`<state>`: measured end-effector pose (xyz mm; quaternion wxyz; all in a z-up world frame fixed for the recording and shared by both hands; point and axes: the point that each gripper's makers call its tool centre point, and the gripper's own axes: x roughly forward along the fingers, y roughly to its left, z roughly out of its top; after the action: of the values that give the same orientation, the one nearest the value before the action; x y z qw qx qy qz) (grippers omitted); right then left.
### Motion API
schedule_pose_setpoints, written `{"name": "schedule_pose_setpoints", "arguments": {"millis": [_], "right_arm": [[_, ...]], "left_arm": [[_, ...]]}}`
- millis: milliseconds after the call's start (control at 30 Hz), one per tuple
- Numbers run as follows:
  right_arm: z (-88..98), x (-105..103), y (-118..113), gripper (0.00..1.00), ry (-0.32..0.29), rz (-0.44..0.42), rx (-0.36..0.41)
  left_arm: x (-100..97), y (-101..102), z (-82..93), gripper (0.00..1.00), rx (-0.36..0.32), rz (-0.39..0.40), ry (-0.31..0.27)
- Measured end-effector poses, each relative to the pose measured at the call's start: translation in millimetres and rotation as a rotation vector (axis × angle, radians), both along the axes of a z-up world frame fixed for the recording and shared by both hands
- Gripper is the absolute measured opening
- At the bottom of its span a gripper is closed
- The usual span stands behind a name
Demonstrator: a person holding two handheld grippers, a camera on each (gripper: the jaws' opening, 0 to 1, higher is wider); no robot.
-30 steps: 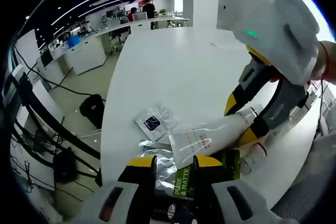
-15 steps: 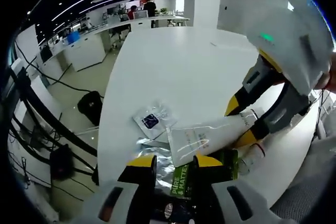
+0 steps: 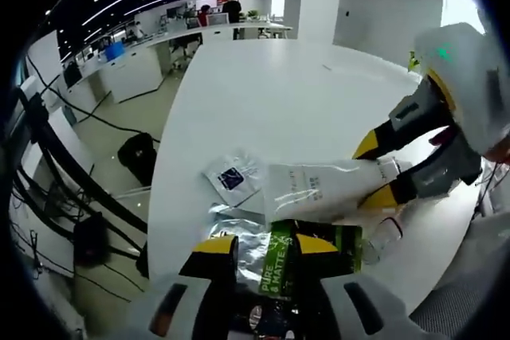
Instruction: Arrange the skincare products in the storage area until every visible bottle or jar stands upright without overlapping.
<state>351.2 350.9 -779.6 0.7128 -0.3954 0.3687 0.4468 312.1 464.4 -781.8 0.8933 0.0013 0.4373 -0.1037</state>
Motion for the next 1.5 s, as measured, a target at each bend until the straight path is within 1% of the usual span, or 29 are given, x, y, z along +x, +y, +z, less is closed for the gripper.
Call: {"name": "schedule_pose_setpoints", "arguments": {"millis": [33, 67, 100, 133, 167, 233, 267, 333, 367, 400, 467, 533, 567, 667, 767, 900, 933, 1033, 1067, 1100, 1133, 1167, 1267, 1333, 1400, 1500], "right_arm": [[2.8, 2.1, 1.8, 0.27, -0.009, -0.011, 0.015], [8.9, 4.8, 2.4, 0.27, -0.024, -0.030, 0.047], [11.6, 7.1, 5.4, 0.27, -0.032, -0.041, 0.067], [16.7, 8.5, 6.7, 0.27, -0.042, -0.052, 0.093], [20.9, 9.6, 7.2, 0.27, -0.053, -0.057, 0.110], [32.0, 11.3, 6.1, 0.27, -0.114, -0.057, 0.137], [34.9, 12.0, 5.4, 0.27, -0.133, -0.056, 0.144], [35.1, 14.7, 7.2, 0.27, -0.143, -0.066, 0.161], [35.8, 14.0, 7.0, 0.27, -0.145, -0.073, 0.169], [36.4, 13.9, 6.0, 0.27, -0.146, -0.082, 0.177], [37.4, 13.2, 3.7, 0.27, -0.148, -0.098, 0.196], [39.7, 8.9, 0.8, 0.27, -0.157, -0.109, 0.219], [41.9, 6.1, 0.5, 0.27, -0.167, -0.107, 0.232], [49.1, 1.2, 2.3, 0.27, -0.194, -0.098, 0.268], [56.6, -5.1, 4.4, 0.27, -0.205, -0.099, 0.308], [63.6, -15.0, 7.3, 0.28, -0.221, -0.087, 0.337], [64.7, -16.5, 7.9, 0.28, -0.224, -0.086, 0.342], [70.1, -17.9, 5.9, 0.28, -0.238, -0.111, 0.369], [71.2, -18.6, 5.2, 0.28, -0.242, -0.113, 0.374], [72.9, -19.7, 4.5, 0.28, -0.253, -0.110, 0.381], [73.5, -20.3, 4.5, 0.28, -0.258, -0.107, 0.383], [75.3, -22.1, 5.2, 0.28, -0.272, -0.098, 0.392], [75.5, -26.6, 6.7, 0.28, -0.278, -0.091, 0.395], [75.0, -27.5, 5.9, 0.28, -0.269, -0.103, 0.401], [74.9, -27.5, 4.9, 0.28, -0.265, -0.108, 0.406], [77.8, -29.5, 4.8, 0.28, -0.280, -0.093, 0.408]], "left_arm": [[0.1, -0.6, 1.6, 0.29, -0.012, 0.003, -0.003], [1.5, -1.6, 3.6, 0.28, -0.026, 0.006, -0.015], [4.2, -4.1, 7.5, 0.28, -0.057, 0.013, -0.035], [5.3, -5.7, 9.8, 0.28, -0.079, 0.019, -0.043], [7.5, -8.8, 13.8, 0.28, -0.121, 0.029, -0.059], [10.2, -12.2, 19.8, 0.28, -0.173, 0.036, -0.082], [12.4, -14.7, 25.2, 0.28, -0.212, 0.042, -0.106], [14.1, -20.0, 32.6, 0.28, -0.271, 0.043, -0.131], [14.6, -24.5, 37.6, 0.28, -0.320, 0.042, -0.142], [15.2, -26.8, 41.0, 0.28, -0.348, 0.040, -0.151], [17.5, -35.1, 52.4, 0.29, -0.430, 0.020, -0.190], [16.9, -43.7, 59.4, 0.31, -0.504, 0.005, -0.197], [16.1, -49.9, 63.9, 0.33, -0.557, -0.004, -0.197], [16.4, -58.2, 73.0, 0.36, -0.637, -0.015, -0.209], [18.9, -58.8, 83.6, 0.36, -0.715, 0.010, -0.239], [19.5, -59.4, 90.9, 0.35, -0.784, 0.033, -0.252], [18.9, -61.4, 93.1, 0.34, -0.809, 0.042, -0.245], [20.6, -61.4, 95.5, 0.27, -0.826, 0.043, -0.254], [20.2, -62.8, 95.5, 0.24, -0.837, 0.050, -0.249], [19.9, -64.1, 94.8, 0.23, -0.848, 0.050, -0.238], [17.1, -69.7, 95.0, 0.23, -0.877, 0.038, -0.209], [15.3, -73.8, 95.0, 0.23, -0.893, 0.026, -0.192], [15.3, -81.1, 94.3, 0.25, -0.887, 0.011, -0.188], [14.3, -82.7, 94.3, 0.25, -0.867, -0.002, -0.187], [13.5, -82.9, 95.4, 0.25, -0.880, -0.004, -0.184], [13.7, -83.5, 95.7, 0.25, -0.903, 0.006, -0.172]]}}
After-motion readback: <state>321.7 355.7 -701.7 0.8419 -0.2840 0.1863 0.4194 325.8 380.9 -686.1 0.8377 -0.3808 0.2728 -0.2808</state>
